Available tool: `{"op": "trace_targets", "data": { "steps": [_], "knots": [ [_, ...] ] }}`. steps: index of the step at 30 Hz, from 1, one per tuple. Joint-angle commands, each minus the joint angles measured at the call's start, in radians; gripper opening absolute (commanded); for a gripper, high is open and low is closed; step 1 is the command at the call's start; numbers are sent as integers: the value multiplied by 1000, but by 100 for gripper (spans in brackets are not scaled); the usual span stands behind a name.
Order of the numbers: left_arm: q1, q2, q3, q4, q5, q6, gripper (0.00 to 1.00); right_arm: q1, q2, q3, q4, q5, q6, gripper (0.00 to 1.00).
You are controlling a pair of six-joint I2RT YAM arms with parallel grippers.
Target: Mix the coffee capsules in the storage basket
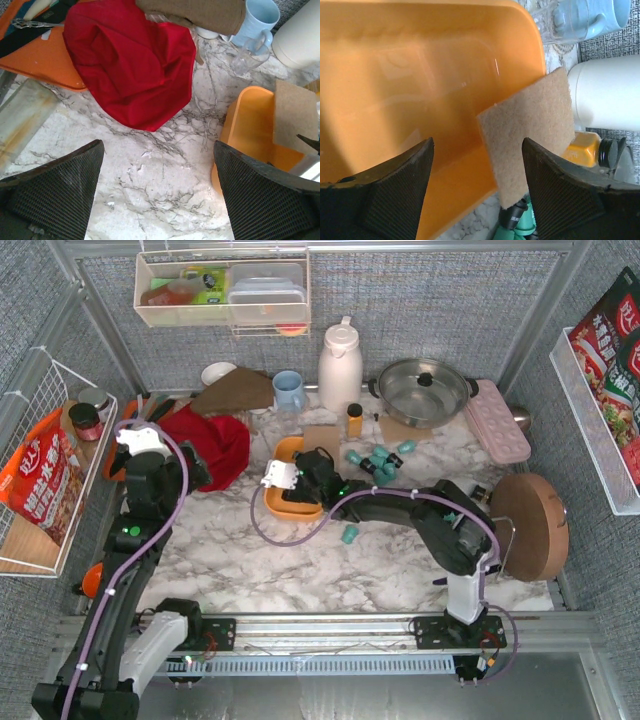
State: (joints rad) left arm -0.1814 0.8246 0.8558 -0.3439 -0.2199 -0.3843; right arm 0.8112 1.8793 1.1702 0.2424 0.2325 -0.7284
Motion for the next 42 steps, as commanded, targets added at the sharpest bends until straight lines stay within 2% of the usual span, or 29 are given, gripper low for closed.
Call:
{"op": "trace_targets", "data": {
  "steps": [1, 8, 14, 20, 24, 25, 26, 27, 42],
  "knots": [
    [1, -22, -9, 47, -26, 21, 99, 4, 68, 22, 116, 81, -92, 77],
    [3, -18, -9, 45, -29, 27, 99, 10, 178, 55, 275, 202, -187, 76],
    [4, -10, -9, 45, -27, 28, 99, 8, 218, 64, 330, 233, -259, 60],
    [5, -7, -8, 45, -24, 27, 99, 8, 218, 80, 293, 234, -275, 38],
    [6, -8, -10, 45, -24, 25, 99, 8, 216, 80, 282, 231, -279, 31],
    [6, -8, -10, 44, -25, 26, 99, 8, 213, 80, 276, 232, -279, 27],
    [6, -8, -10, 45, -24, 25, 99, 8, 209, 82, 268, 232, -279, 18],
    [6, -8, -11, 45, -24, 25, 99, 8, 205, 84, 261, 233, -279, 0],
    [8, -17, -12, 46, -26, 24, 99, -28, 22, 54, 244, 232, -237, 0]
  ]
}}
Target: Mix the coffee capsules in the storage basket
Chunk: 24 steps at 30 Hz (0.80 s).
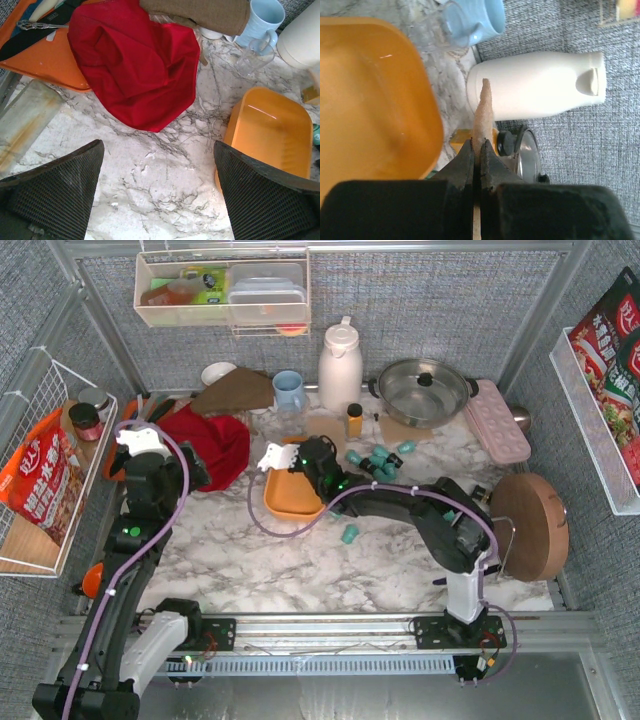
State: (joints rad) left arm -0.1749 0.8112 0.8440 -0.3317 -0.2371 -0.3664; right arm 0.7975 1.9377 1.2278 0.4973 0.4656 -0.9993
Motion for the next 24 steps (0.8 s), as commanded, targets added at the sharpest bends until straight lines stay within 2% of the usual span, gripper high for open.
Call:
{"op": "trace_targets", "data": {
  "steps": [1, 6, 10, 18, 24],
  "knots": [
    [1, -4, 0, 33, -10, 8, 99, -22, -46, -4, -14, 1, 37, 0],
    [1, -9, -2, 33, -13, 7, 99, -65, -129, -28, -25, 20, 111, 0],
    [3, -10, -2, 34, -11, 7, 99, -125, -252, -41, -181, 6, 344, 0],
    [4, -11, -5, 37, -3, 4, 99, -284, -457, -130, -423, 91, 763, 0],
    [5, -10, -6, 40, 1, 2, 99, -403, -519, -249, -488, 220, 925, 0]
  ]
}}
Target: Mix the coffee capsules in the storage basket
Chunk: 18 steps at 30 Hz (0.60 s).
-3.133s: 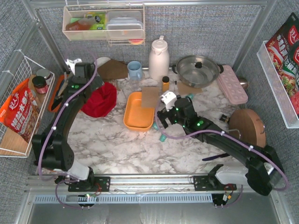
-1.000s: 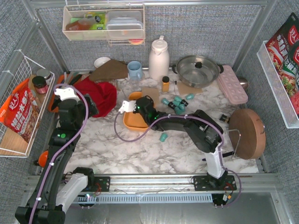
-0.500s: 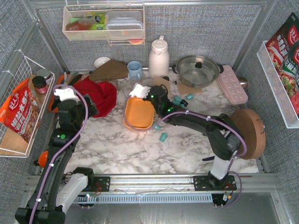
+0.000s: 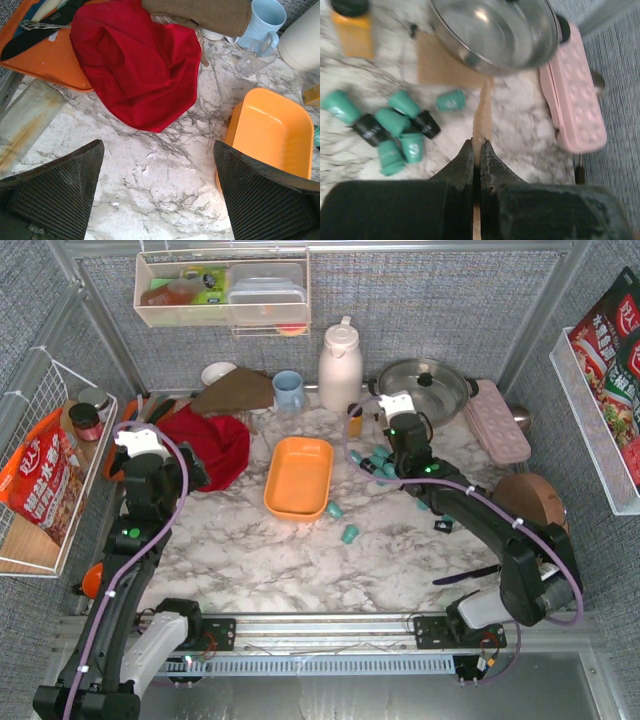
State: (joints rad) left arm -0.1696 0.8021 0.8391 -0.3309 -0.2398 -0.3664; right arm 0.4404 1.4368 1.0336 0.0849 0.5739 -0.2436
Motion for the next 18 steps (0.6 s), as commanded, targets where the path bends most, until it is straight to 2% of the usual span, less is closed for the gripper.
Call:
{"op": "trace_targets", "data": {
  "steps": [1, 6, 12, 18],
  "knots": [
    [0, 0, -3, 39, 5, 1, 99, -64, -14, -68, -86, 137, 183, 0],
    [0, 7, -3, 39, 6, 0, 99, -158, 50, -90, -91, 227, 201, 0],
    [1, 14, -5, 41, 8, -1, 99, -270, 175, -74, 32, 264, 179, 0],
    [1, 21, -3, 39, 11, -2, 99, -296, 339, 37, 143, 290, 69, 0]
  ]
}}
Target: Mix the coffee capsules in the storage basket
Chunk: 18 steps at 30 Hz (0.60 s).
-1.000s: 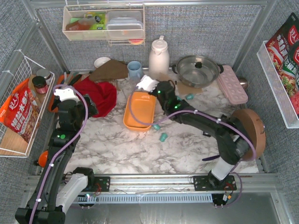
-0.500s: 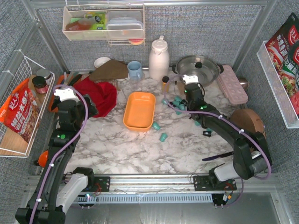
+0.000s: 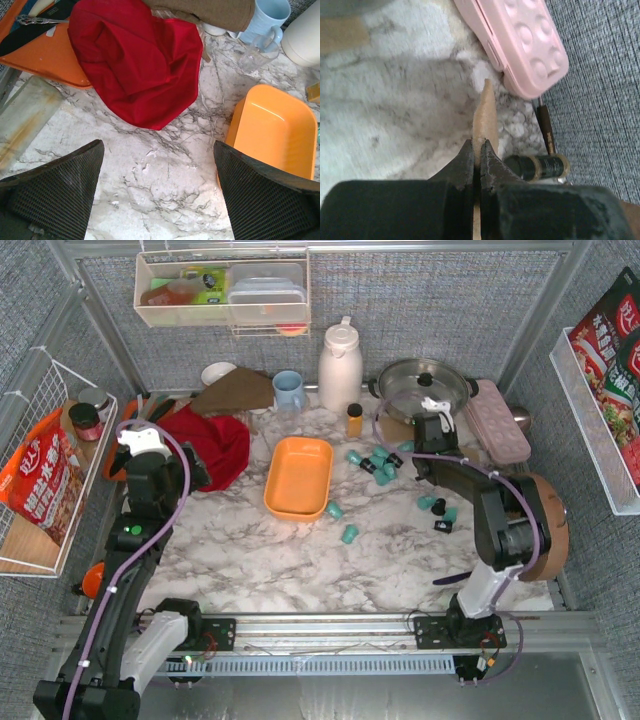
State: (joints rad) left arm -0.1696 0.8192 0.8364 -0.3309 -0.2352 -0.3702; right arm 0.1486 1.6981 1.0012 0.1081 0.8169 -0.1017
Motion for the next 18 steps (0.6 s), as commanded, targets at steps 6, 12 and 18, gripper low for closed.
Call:
{"op": "trace_targets", "data": {
  "steps": [6, 12, 18],
  "knots": [
    [1, 6, -1, 41, 4, 2, 99, -12, 174, 151, 151, 33, -123, 12],
    [1, 13, 1, 37, 4, 3, 99, -22, 132, 191, 25, -101, -8, 85],
    [3, 17, 0, 37, 10, 2, 99, -19, 19, 209, -89, -227, 98, 97]
  ]
}}
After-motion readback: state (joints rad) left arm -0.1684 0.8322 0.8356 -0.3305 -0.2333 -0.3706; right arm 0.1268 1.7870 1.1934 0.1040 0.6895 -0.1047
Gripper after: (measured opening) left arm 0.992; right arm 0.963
